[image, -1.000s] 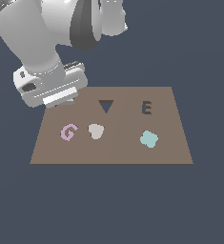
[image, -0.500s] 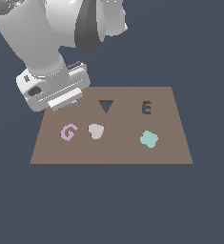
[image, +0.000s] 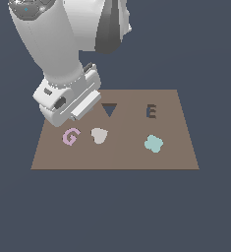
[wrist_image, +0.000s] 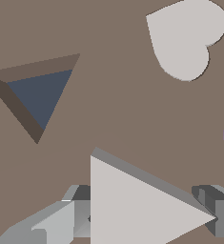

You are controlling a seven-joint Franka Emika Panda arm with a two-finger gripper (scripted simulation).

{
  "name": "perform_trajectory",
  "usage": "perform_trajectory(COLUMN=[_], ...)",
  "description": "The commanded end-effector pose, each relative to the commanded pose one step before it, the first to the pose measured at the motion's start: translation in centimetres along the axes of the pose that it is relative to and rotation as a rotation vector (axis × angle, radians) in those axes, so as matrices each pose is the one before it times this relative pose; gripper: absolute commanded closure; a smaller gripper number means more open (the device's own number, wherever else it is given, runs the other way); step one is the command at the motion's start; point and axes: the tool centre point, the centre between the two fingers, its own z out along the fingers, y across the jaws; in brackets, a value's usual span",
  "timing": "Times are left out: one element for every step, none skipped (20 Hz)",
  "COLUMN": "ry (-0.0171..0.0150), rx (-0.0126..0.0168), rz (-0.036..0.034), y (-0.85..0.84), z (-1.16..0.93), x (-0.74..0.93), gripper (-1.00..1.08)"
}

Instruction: Insert a designated object into the corresponding slot on a board.

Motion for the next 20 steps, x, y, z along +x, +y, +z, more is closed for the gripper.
perform_trajectory(ry=[0.00013, -0.00001, -0.00001, -0.00001, -0.00001, -0.00001, -0.00001, -0.00001, -0.00001, 0.0, 0.0, 0.0, 0.0, 0.0, 0.0, 0.0, 0.0, 0.0, 0.0, 0.0], rx=[-0.0005, -0.00006, -0.00005, -0.00003, -0.00002, -0.00001, 0.0, 0.00001, 0.00002, 0.00003, 0.00004, 0.00004, 0.00005, 0.00005, 0.00005, 0.00005, 0.00005, 0.00005, 0.00005, 0.00004], rz=[-0.11704, -0.04883, -0.04656, -0.0443, -0.04202, -0.03973, -0.03744, -0.03514, -0.03285, -0.03056, -0.02825, -0.02597, -0.02367, -0.02137, -0.01907, -0.01677, -0.0145, -0.01224, -0.00998, -0.00772], y=[-0.69, -0.282, -0.271, -0.26, -0.248, -0.237, -0.225, -0.213, -0.201, -0.189, -0.176, -0.164, -0.151, -0.138, -0.125, -0.112, -0.099, -0.085, -0.07, -0.055], z=[-0.099, -0.034, -0.032, -0.03, -0.028, -0.027, -0.025, -0.023, -0.021, -0.019, -0.018, -0.016, -0.014, -0.013, -0.011, -0.009, -0.008, -0.007, -0.005, -0.004], x=[1.653, 0.684, 0.652, 0.621, 0.589, 0.557, 0.524, 0.492, 0.46, 0.428, 0.395, 0.363, 0.33, 0.298, 0.265, 0.233, 0.201, 0.169, 0.138, 0.106], gripper=[1.08, 1.08, 1.08, 1.08, 1.08, 1.08, 1.08, 1.08, 1.08, 1.08, 1.08, 1.08, 1.08, 1.08, 1.08, 1.08, 1.08, 1.08, 1.08, 1.08])
